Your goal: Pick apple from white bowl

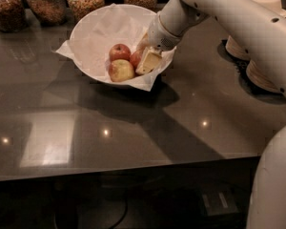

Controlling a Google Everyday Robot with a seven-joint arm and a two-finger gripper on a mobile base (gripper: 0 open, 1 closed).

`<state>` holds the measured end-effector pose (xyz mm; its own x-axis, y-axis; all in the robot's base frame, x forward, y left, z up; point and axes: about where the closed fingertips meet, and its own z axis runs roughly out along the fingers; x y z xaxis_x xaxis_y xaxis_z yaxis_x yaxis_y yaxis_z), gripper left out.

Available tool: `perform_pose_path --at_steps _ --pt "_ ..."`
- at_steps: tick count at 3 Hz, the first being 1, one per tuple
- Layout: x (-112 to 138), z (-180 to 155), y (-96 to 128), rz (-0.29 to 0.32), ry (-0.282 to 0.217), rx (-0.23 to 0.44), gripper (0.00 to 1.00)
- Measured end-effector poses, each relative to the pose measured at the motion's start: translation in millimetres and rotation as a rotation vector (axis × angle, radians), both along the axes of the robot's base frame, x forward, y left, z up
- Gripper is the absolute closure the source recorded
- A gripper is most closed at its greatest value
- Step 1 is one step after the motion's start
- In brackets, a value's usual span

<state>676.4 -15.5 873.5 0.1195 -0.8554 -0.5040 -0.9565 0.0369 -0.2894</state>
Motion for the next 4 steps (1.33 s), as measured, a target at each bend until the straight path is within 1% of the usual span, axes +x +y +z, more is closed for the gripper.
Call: perform_pose_path --at_steps 1,2,3,4 --pt "-6 20 2 0.018 -0.021 0.0 0.99" --pt "-14 49 -4 0.024 -0.056 0.004 1.0" --pt "-25 85 -17 0.02 -0.098 0.033 1.0" --pt "-45 124 -35 0.015 -0.144 0.094 1.0"
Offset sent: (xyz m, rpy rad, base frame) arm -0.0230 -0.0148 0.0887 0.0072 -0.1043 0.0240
